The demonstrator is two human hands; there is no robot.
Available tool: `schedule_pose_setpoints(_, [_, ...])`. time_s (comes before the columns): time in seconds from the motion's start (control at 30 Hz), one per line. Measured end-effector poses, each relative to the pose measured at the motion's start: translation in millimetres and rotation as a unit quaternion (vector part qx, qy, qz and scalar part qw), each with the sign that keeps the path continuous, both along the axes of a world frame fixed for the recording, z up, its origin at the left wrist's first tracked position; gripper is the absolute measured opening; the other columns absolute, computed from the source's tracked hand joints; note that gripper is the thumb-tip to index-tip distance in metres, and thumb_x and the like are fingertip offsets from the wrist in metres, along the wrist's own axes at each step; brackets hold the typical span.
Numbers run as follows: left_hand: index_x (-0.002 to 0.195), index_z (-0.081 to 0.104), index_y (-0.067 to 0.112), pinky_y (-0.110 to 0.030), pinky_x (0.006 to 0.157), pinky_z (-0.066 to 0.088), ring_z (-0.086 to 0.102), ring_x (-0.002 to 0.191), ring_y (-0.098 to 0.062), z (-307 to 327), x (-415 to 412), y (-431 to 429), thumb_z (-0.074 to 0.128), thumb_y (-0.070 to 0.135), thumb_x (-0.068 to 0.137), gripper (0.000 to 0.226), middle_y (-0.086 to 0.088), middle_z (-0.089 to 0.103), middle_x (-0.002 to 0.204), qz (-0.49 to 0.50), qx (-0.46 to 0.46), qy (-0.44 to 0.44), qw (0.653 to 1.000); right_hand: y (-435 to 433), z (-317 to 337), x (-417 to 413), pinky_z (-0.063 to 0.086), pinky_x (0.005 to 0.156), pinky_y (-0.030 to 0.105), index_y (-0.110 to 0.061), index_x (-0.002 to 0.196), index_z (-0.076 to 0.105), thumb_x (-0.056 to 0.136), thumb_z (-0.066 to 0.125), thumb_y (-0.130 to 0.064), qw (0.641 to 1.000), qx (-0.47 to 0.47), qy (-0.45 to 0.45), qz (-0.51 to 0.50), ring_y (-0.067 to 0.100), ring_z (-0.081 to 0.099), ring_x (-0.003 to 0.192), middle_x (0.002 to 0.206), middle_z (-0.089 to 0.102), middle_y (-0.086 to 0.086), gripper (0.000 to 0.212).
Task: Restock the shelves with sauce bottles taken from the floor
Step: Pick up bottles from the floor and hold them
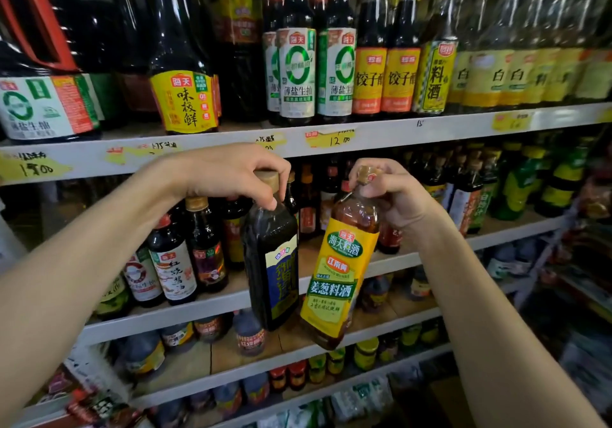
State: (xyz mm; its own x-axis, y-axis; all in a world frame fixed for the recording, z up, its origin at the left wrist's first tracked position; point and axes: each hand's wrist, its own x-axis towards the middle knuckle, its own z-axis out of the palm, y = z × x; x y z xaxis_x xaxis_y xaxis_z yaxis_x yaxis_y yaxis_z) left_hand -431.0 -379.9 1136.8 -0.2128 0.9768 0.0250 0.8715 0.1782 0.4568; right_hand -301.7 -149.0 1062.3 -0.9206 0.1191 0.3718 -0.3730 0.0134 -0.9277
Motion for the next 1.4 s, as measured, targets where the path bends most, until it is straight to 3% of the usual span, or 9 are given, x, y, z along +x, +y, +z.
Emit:
schedule_pose_setpoints(0.1, [0.075, 0.065, 0.028, -0.017, 0.051, 0.033, 0.051, 0.059, -0.003, -9, 2, 18, 0.067, 0.033, 0.065, 0.011, 0.006, 0.060, 0.067, 0.009, 0.031, 0.042, 0.999, 11, -7, 20, 0.027, 0.035, 0.011, -0.014, 0.064, 0.066, 0.052, 0.067, -0.014, 0.997, 0.044, -0.006, -0.070, 0.001, 0.040, 0.036, 0.050, 0.052, -0.005, 0.013])
schedule_pose_setpoints(0.17, [0.074, 0.063, 0.029, -0.022, 0.051, 0.032, 0.047, 0.055, -0.004, -19, 2, 33, 0.066, 0.036, 0.065, 0.012, 0.000, 0.057, 0.062, 0.015, 0.046, 0.064, 0.997, 19, -13, 34, 0.029, 0.035, 0.011, -0.016, 0.064, 0.066, 0.054, 0.070, -0.010, 0.990, 0.073, -0.014, -0.123, 0.000, 0.041, 0.035, 0.050, 0.053, -0.008, 0.011])
schedule_pose_setpoints(0.27, [0.073, 0.062, 0.028, -0.025, 0.049, 0.030, 0.045, 0.050, -0.003, -33, 2, 60, 0.071, 0.030, 0.071, 0.010, 0.005, 0.051, 0.054, 0.014, 0.059, 0.059, 0.996, 36, -24, 53, 0.039, 0.046, 0.012, -0.020, 0.062, 0.066, 0.059, 0.068, -0.005, 0.970, 0.117, -0.040, -0.211, 0.000, 0.052, 0.049, 0.055, 0.057, -0.010, 0.016])
schedule_pose_setpoints(0.4, [0.071, 0.063, 0.026, -0.032, 0.056, 0.033, 0.047, 0.054, -0.009, -52, 1, 99, 0.075, 0.020, 0.075, 0.014, -0.010, 0.058, 0.064, 0.024, 0.076, 0.045, 0.996, 63, -38, 73, 0.043, 0.054, 0.019, -0.024, 0.061, 0.065, 0.057, 0.070, -0.013, 0.940, 0.143, -0.082, -0.299, 0.006, 0.055, 0.058, 0.059, 0.058, -0.009, 0.013])
schedule_pose_setpoints(0.57, [0.071, 0.060, 0.024, -0.034, 0.053, 0.031, 0.042, 0.046, -0.007, -68, 10, 150, 0.068, 0.034, 0.067, 0.013, 0.005, 0.047, 0.049, 0.030, 0.088, 0.040, 0.995, 103, -46, 96, 0.045, 0.054, 0.020, -0.022, 0.060, 0.063, 0.058, 0.072, -0.013, 0.923, 0.134, -0.105, -0.345, 0.009, 0.056, 0.057, 0.059, 0.059, -0.005, 0.013])
schedule_pose_setpoints(0.8, [0.070, 0.058, 0.027, -0.032, 0.052, 0.026, 0.036, 0.044, -0.007, -69, 45, 237, 0.073, 0.020, 0.076, 0.017, 0.006, 0.038, 0.047, -0.008, 0.060, 0.025, 0.998, 178, -46, 136, 0.039, 0.049, 0.016, -0.017, 0.059, 0.056, 0.062, 0.070, -0.008, 0.927, 0.125, -0.109, -0.337, 0.005, 0.050, 0.051, 0.054, 0.052, -0.011, 0.017])
schedule_pose_setpoints(0.97, [0.075, 0.061, 0.031, -0.030, 0.052, 0.028, 0.040, 0.048, -0.005, -64, 79, 293, 0.073, 0.022, 0.075, 0.015, 0.005, 0.042, 0.050, -0.041, 0.043, 0.006, 0.998, 240, -40, 167, 0.038, 0.055, 0.026, -0.001, 0.071, 0.060, 0.060, 0.071, -0.014, 0.923, 0.159, -0.110, -0.334, 0.012, 0.050, 0.059, 0.064, 0.053, 0.000, 0.020])
schedule_pose_setpoints(1.17, [0.075, 0.061, 0.028, -0.033, 0.056, 0.027, 0.036, 0.050, -0.007, -67, 118, 340, 0.071, 0.022, 0.075, 0.012, 0.007, 0.040, 0.051, -0.032, 0.040, -0.018, 0.999, 298, -42, 195, 0.036, 0.053, 0.021, 0.008, 0.072, 0.056, 0.060, 0.070, -0.012, 0.935, 0.156, -0.097, -0.302, 0.013, 0.047, 0.057, 0.061, 0.051, 0.001, 0.027])
schedule_pose_setpoints(1.4, [0.070, 0.056, 0.030, -0.035, 0.055, 0.029, 0.038, 0.049, -0.008, -75, 140, 365, 0.071, 0.019, 0.076, 0.019, 0.008, 0.041, 0.050, -0.001, 0.015, 0.003, 1.000, 332, -59, 207, 0.038, 0.052, 0.018, -0.006, 0.068, 0.062, 0.059, 0.071, -0.013, 0.944, 0.126, -0.106, -0.287, 0.007, 0.049, 0.055, 0.057, 0.054, -0.009, 0.015])
